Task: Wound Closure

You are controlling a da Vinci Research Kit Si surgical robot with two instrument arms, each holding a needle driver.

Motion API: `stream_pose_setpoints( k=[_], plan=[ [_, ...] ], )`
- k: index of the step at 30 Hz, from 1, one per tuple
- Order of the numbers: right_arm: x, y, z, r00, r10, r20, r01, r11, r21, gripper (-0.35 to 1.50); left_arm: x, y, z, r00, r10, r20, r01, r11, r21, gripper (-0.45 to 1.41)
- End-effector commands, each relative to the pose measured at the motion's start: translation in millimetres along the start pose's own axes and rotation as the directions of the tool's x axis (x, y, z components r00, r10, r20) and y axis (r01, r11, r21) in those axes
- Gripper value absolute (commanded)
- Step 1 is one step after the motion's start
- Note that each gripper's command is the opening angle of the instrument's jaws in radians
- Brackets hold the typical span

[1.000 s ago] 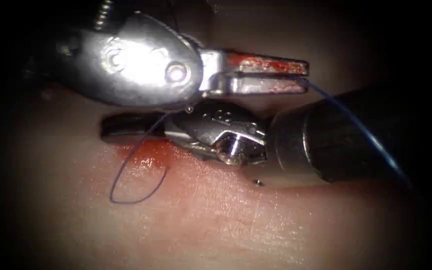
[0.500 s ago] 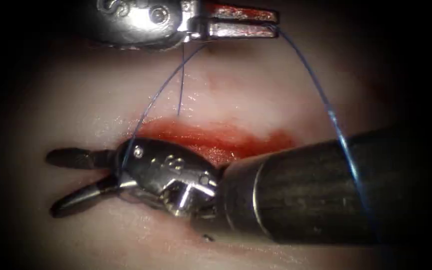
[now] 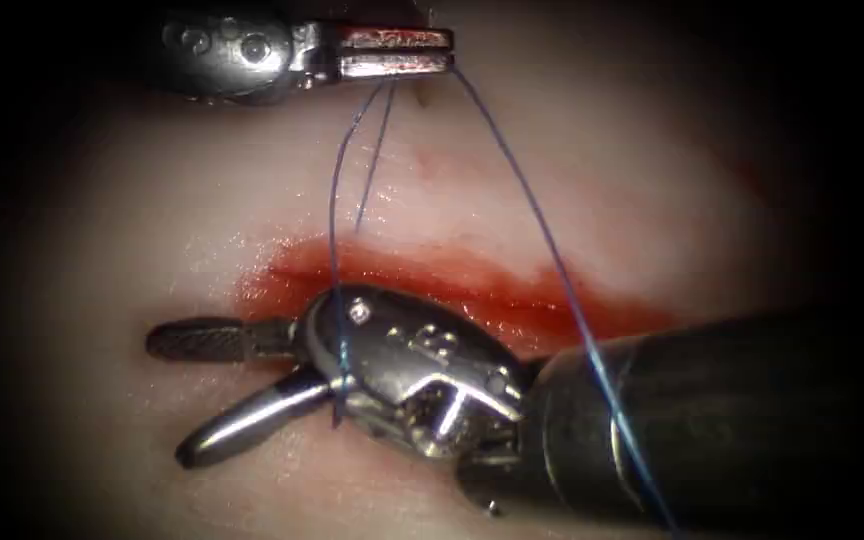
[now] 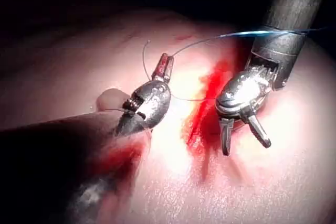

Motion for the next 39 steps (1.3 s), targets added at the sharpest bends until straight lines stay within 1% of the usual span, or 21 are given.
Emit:
stream_pose_setpoints(
  k=[1,4,8,10,16,20,23,25,35,39],
  plan=[
    [-0.8,0.2,0.0,1.000,0.009,-0.012,-0.009,1.000,0.001,0.93,-0.9,0.9,0.1,1.000,0.000,-0.004,0.000,1.000,-0.003,-0.45],
    [-0.5,0.4,-0.3,0.998,0.026,-0.060,-0.025,1.000,0.007,0.93,-1.8,1.9,-1.3,1.000,0.000,-0.014,0.000,1.000,0.006,-0.45],
    [0.0,0.3,-0.6,0.995,0.034,-0.095,-0.033,0.999,0.004,0.91,-2.4,2.8,-2.1,1.000,-0.003,-0.021,0.003,1.000,0.007,-0.45],
    [0.4,0.5,-1.1,0.989,0.052,-0.135,-0.052,0.999,0.003,0.91,-2.7,3.6,-2.8,1.000,-0.002,-0.021,0.002,1.000,0.009,-0.45],
    [0.8,1.0,-1.8,0.974,0.073,-0.213,-0.077,0.997,-0.007,0.88,-3.3,4.7,-3.9,1.000,-0.005,-0.029,0.006,1.000,0.014,-0.45],
    [1.1,1.7,-2.7,0.972,0.069,-0.226,-0.082,0.996,-0.047,0.88,-3.1,5.6,-5.2,0.999,-0.015,-0.044,0.016,1.000,0.020,-0.45],
    [1.5,2.5,-4.4,0.969,0.059,-0.241,-0.083,0.992,-0.090,0.88,-2.6,6.7,-6.3,0.998,-0.027,-0.058,0.028,0.999,0.023,-0.45],
    [1.5,2.7,-5.0,0.968,0.052,-0.245,-0.080,0.991,-0.106,0.86,-2.3,7.3,-6.7,0.997,-0.033,-0.066,0.035,0.999,0.025,-0.45],
    [1.5,2.7,-5.1,0.968,0.051,-0.245,-0.080,0.991,-0.108,0.85,-1.5,9.0,-7.7,0.996,-0.050,-0.078,0.052,0.998,0.020,-0.45],
    [1.9,2.7,-5.1,0.967,0.053,-0.248,-0.082,0.991,-0.110,0.85,-1.4,10.9,-7.8,0.996,-0.053,-0.077,0.055,0.998,0.019,-0.45]
  ],
)
